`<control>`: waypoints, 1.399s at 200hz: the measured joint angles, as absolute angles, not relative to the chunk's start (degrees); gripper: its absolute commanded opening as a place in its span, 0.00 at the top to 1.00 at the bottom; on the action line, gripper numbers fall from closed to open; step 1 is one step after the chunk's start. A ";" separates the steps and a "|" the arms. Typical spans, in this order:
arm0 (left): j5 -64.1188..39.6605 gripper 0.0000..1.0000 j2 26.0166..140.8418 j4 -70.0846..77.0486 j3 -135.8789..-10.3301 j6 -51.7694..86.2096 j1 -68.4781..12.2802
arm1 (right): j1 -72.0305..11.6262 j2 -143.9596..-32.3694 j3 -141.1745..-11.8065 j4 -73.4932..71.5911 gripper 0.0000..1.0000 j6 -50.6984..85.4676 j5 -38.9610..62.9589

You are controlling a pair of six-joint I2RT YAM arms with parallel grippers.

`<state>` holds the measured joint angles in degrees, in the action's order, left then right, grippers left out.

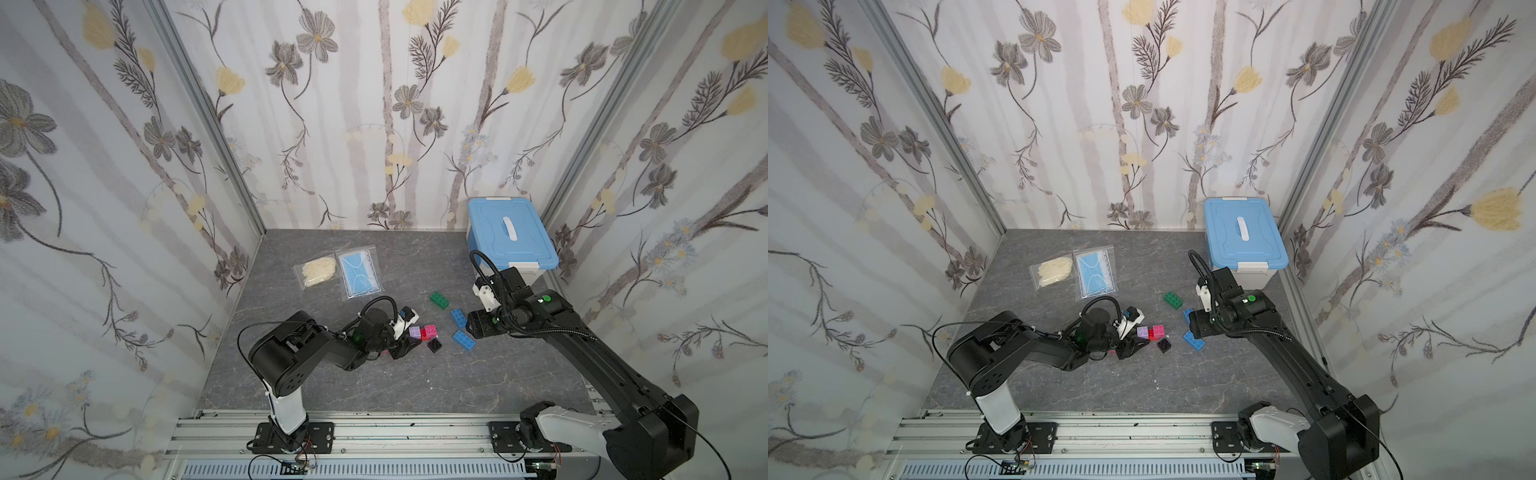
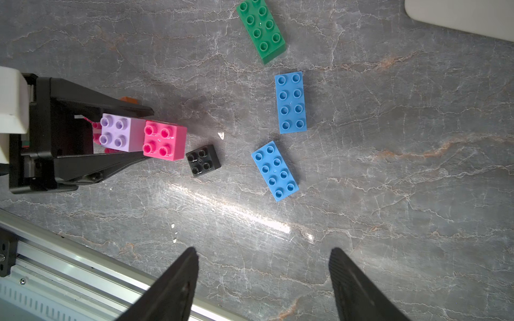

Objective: Assemble the letter p with lego
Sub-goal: Pick up the lego brick from the center of the board.

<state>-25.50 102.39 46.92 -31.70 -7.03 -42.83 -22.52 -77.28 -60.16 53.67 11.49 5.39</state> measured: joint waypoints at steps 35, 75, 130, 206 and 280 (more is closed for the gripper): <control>-24.60 0.63 102.39 47.42 -31.33 -7.07 -43.42 | -22.44 -77.30 -60.12 53.67 0.26 11.49 5.37; -23.05 0.70 102.37 48.99 -30.59 -7.09 -44.03 | -22.26 -77.97 -60.14 53.67 0.27 11.51 4.75; -20.21 0.74 101.73 49.15 -30.11 -8.03 -45.65 | -22.15 -84.66 -61.98 53.49 0.32 12.82 3.09; -17.43 0.77 98.89 47.31 -29.82 -9.72 -46.22 | -22.17 -106.89 -71.96 48.10 0.39 14.72 1.04; -16.51 0.77 99.04 45.17 -30.33 -10.35 -46.26 | -22.22 -116.77 -76.97 47.22 0.42 15.14 -0.78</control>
<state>-16.51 99.04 45.17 -30.33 -10.35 -46.26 -22.22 -116.77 -76.97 47.22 15.14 -0.78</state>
